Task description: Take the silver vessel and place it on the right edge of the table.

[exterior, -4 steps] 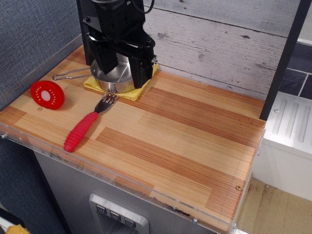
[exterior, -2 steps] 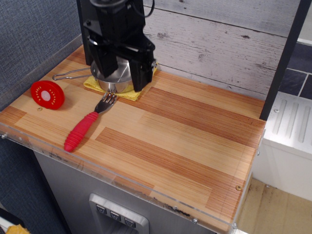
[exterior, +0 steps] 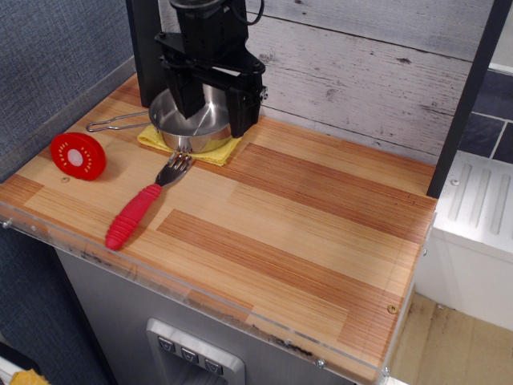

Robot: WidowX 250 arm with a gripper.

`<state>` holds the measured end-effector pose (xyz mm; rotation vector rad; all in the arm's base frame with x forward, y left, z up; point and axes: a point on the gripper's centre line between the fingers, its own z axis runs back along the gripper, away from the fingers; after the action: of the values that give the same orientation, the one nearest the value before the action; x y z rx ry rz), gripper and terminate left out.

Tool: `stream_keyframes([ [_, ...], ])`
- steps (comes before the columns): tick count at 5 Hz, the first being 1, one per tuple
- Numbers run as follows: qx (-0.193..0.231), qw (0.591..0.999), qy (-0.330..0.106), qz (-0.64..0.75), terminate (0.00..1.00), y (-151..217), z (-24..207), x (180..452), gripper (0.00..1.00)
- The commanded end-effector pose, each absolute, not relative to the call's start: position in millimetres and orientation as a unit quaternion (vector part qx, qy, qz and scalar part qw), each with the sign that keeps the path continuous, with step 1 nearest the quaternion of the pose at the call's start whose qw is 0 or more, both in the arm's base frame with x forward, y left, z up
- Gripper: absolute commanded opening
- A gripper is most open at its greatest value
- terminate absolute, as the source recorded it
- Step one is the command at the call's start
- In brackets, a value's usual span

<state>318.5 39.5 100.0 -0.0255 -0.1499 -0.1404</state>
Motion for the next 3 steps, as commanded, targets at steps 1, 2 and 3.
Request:
stream_keyframes([
  [1, 0.018, 0.994, -0.097, -0.053, 0.0, 59, 96, 360, 1.0],
  [2, 0.01, 0.994, -0.107, -0.001, 0.0, 79, 80, 369, 1.0],
  [3, 0.014, 0.995, -0.098, 0.014, 0.0, 85, 65, 371, 1.0],
])
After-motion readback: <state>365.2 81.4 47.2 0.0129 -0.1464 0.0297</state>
